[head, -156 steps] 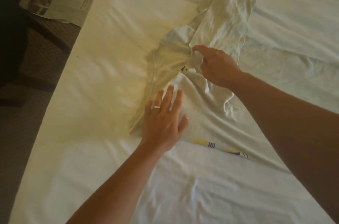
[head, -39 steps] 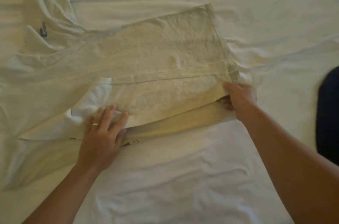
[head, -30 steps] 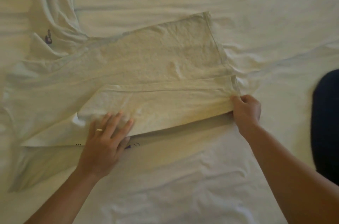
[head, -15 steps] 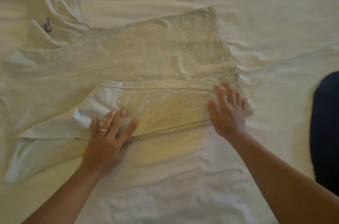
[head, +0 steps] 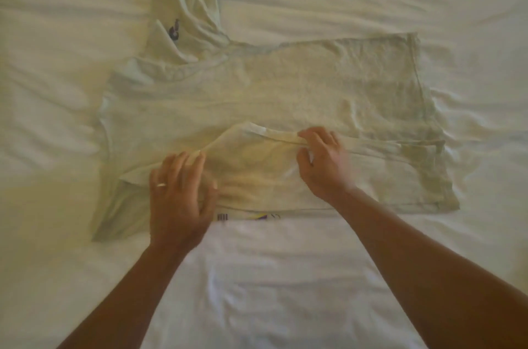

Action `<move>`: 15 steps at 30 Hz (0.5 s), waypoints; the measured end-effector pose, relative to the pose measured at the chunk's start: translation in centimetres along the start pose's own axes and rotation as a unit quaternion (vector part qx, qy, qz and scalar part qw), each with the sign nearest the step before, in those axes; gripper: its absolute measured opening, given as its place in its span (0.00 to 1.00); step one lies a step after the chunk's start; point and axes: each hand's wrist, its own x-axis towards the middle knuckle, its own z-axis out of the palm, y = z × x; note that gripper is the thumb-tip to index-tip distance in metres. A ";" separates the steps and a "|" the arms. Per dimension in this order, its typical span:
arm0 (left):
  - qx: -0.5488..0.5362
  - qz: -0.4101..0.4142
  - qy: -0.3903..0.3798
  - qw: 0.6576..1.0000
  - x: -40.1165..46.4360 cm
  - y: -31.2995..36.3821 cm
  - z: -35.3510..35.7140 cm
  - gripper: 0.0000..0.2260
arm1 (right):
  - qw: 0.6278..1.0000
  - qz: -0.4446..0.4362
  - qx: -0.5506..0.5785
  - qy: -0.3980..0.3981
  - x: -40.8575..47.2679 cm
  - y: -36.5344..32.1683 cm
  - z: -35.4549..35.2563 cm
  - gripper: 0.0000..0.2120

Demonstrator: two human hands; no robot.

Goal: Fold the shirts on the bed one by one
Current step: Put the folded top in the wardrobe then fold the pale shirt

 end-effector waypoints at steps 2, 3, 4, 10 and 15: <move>0.009 -0.070 0.010 0.997 1.2 -2.9 -0.8 0.21 | 0.997 -0.043 0.039 -0.041 2.8 -4.0 1.9 0.17; 0.018 -0.098 -0.006 0.995 1.8 -4.1 -1.1 0.21 | 0.995 -0.057 0.044 -0.069 4.1 -5.5 2.8 0.18; 0.029 -0.110 -0.022 0.993 2.2 -5.2 -1.1 0.21 | 0.991 -0.068 0.041 -0.105 5.2 -6.9 3.5 0.19; 0.088 -0.066 -0.091 0.990 2.9 -8.5 -0.3 0.18 | 0.968 -0.053 -0.080 -0.232 10.2 -8.8 4.9 0.08; 0.069 -0.155 -0.111 0.979 1.3 -9.5 -0.3 0.18 | 0.981 -0.041 -0.083 -0.170 9.7 -7.2 4.4 0.05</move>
